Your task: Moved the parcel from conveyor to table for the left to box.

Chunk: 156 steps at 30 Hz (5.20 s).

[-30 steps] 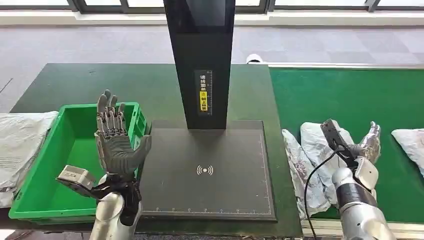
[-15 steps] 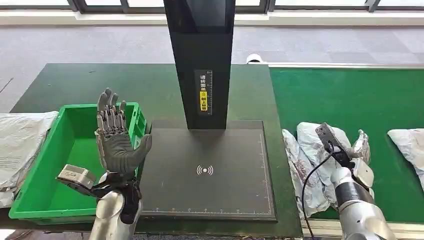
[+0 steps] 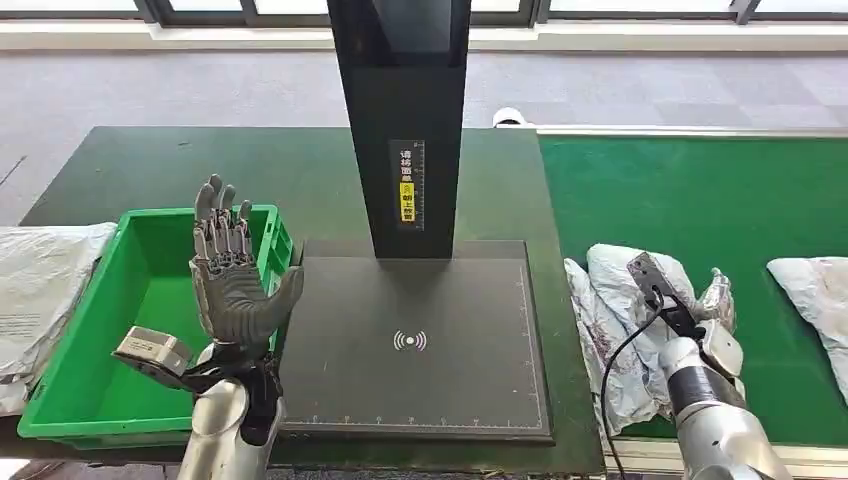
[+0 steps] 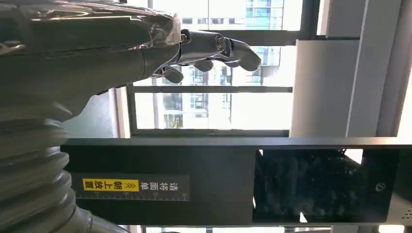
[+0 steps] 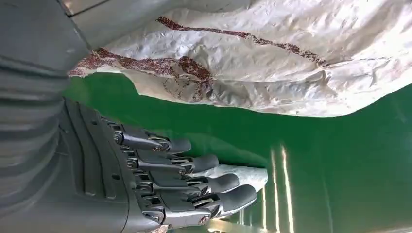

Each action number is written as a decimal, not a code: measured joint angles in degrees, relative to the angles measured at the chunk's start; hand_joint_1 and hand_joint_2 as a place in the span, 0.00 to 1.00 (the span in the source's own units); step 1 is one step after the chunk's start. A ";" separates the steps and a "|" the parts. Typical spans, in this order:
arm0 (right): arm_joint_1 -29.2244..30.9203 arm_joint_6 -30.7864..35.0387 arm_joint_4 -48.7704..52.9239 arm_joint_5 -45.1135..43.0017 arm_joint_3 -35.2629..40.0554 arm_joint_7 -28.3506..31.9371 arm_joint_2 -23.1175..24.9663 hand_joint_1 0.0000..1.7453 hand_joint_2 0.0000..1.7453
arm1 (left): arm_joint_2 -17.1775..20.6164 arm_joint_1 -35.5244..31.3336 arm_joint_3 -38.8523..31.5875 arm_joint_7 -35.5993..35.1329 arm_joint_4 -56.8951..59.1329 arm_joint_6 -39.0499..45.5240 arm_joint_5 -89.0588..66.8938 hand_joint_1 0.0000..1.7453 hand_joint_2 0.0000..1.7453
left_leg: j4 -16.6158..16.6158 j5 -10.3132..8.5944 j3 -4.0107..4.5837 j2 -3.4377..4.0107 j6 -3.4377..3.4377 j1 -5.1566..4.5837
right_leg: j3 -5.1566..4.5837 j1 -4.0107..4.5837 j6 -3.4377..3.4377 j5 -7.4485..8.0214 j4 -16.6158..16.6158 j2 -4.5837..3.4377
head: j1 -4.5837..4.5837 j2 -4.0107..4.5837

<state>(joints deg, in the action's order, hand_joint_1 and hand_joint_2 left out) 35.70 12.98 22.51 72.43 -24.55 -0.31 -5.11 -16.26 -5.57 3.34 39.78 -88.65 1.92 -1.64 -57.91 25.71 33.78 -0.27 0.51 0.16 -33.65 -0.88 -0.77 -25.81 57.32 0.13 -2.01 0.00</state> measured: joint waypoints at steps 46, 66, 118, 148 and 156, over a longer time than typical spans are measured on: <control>0.07 0.00 -0.28 0.00 0.00 0.00 -0.02 1.00 1.00 | 0.00 -0.33 -0.17 0.00 0.04 0.00 -0.02 0.00 1.00 | 0.00 0.00 0.00 0.00 0.00 0.00 | 0.00 0.00 0.00 0.00 0.00 0.00 | 0.00 -0.02; -12.46 -26.69 8.92 -7.63 13.31 16.41 0.35 1.00 1.00 | 0.00 -0.45 -0.24 -0.87 0.68 -1.55 0.00 0.00 1.00 | 0.00 0.32 -0.54 0.34 0.13 0.11 | 0.41 0.29 0.12 -0.15 -0.09 -0.30 | 0.00 0.00; -20.40 15.03 58.20 -27.08 18.91 27.01 15.45 1.00 1.00 | -0.24 1.24 -0.37 -1.62 -1.70 -0.24 -0.68 0.00 1.00 | 0.01 0.05 0.13 0.32 0.11 -0.01 | -0.31 -0.02 0.17 -0.11 0.26 -0.29 | 0.00 0.00; -9.25 6.34 17.99 -32.22 42.49 28.81 22.62 1.00 1.00 | -0.24 -1.69 2.56 -0.68 3.19 0.20 0.54 0.00 1.00 | 0.01 -0.06 0.12 0.29 0.25 0.05 | -0.39 0.12 0.32 -0.01 0.27 -0.24 | 0.00 -0.02; -8.41 1.73 15.56 -36.21 42.86 31.22 22.97 1.00 1.00 | -0.24 -1.83 2.56 -0.70 3.24 -0.11 0.72 0.00 1.00 | 0.01 -0.05 0.13 0.30 0.24 0.05 | -0.40 0.10 0.32 -0.01 0.27 -0.24 | -0.02 0.00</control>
<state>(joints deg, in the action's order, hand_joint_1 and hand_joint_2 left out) 27.29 14.72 38.07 36.23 18.32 30.91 17.86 -16.50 -7.40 5.90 39.08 -85.42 1.81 -0.92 -57.89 25.66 33.92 0.02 0.75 0.21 -34.05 -0.78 -0.44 -25.82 57.59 -0.11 -2.03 0.00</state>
